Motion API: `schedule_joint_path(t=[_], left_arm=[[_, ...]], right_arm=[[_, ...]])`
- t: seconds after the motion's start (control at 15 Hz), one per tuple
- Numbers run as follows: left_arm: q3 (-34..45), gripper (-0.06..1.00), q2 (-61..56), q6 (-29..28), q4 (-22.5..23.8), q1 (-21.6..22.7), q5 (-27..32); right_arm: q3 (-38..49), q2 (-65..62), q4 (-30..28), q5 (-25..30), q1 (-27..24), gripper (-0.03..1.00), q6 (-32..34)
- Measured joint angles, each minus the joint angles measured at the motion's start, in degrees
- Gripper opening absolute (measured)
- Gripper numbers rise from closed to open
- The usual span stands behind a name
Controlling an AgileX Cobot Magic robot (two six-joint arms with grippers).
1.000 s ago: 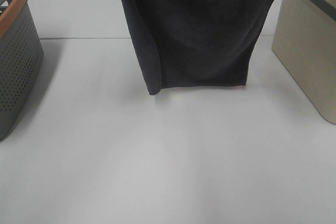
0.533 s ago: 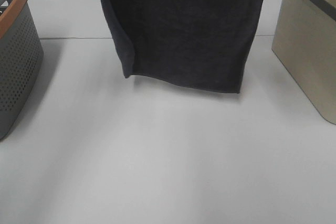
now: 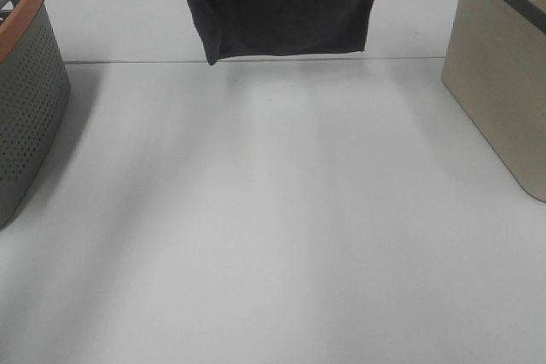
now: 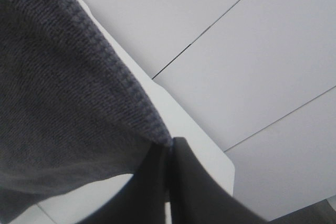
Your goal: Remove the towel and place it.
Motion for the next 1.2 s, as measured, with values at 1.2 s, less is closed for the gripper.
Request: schedule_joint_path(t=[1.2], left_arm=[[49.85, 0.0, -7.1, -11.12, -1.2, -8.08, -1.26]], right_arm=[[52.43, -10.26, 0.17, 2.01, 8.65, 0.02, -0.29]])
